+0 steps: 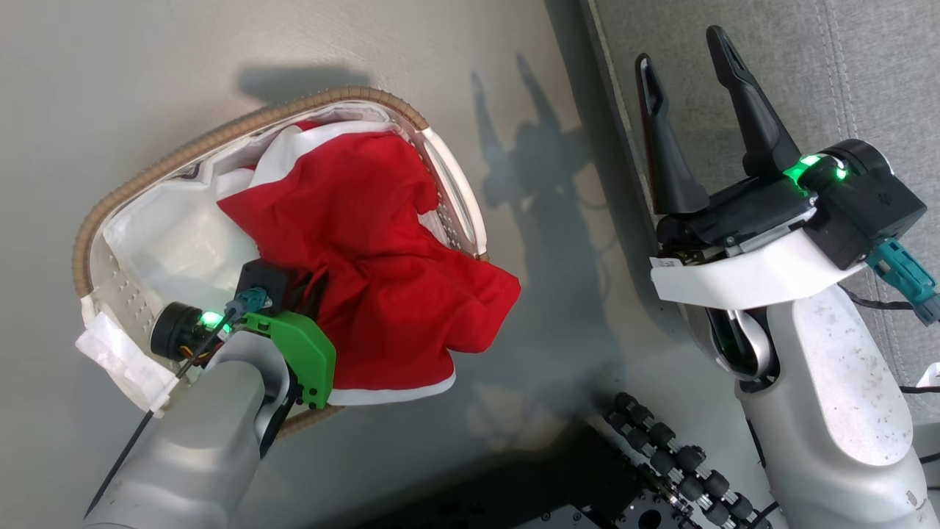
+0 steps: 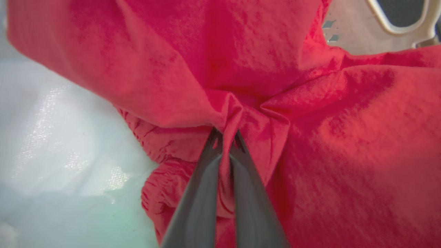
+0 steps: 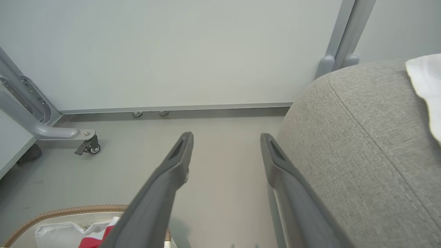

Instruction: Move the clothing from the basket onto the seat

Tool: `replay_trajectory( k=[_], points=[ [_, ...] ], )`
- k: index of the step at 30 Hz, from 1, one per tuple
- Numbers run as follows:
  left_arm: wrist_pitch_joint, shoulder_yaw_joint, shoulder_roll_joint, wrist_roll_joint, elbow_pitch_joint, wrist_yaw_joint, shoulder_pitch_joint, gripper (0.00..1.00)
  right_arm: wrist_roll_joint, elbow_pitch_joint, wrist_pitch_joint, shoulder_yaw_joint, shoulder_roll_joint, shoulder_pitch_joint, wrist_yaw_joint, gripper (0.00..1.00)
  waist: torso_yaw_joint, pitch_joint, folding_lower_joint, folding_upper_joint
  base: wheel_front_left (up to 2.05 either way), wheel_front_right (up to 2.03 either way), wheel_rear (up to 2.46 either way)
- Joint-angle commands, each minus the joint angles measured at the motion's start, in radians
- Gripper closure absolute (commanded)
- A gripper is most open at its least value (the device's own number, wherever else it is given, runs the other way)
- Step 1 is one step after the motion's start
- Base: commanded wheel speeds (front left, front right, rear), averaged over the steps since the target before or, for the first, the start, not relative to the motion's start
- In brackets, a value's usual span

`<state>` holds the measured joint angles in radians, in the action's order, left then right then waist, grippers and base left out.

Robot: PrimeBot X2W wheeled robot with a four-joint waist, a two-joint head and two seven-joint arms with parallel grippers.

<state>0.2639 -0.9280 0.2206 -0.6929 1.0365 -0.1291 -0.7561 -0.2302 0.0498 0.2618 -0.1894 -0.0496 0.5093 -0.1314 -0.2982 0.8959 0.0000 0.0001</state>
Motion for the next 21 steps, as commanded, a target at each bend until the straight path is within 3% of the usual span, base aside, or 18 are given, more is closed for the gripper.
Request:
replay_trajectory(
  k=[1, 10, 21],
  points=[
    [0.001, -0.003, 0.013, -0.017, -0.008, -0.002, -0.018, 1.00, -0.007, -0.009, 0.005, 0.004, -0.003, 0.012, 0.001, 0.00, 0.003, -0.017, 0.0000, -0.0001, 0.00, 0.00, 0.00],
    [0.001, -0.002, 0.024, -0.052, -0.074, -0.002, 0.056, 1.00, -0.005, -0.067, 0.005, -0.007, -0.003, -0.002, 0.001, 0.00, 0.020, -0.161, 0.0000, -0.0001, 0.00, 0.00, 0.00],
    [0.001, 0.045, -0.011, -0.072, -0.139, -0.002, 0.165, 1.00, 0.031, -0.185, 0.005, 0.005, -0.003, -0.063, 0.001, 0.00, 0.087, -0.404, 0.0000, -0.0001, 0.00, 0.00, 0.00]
  ],
)
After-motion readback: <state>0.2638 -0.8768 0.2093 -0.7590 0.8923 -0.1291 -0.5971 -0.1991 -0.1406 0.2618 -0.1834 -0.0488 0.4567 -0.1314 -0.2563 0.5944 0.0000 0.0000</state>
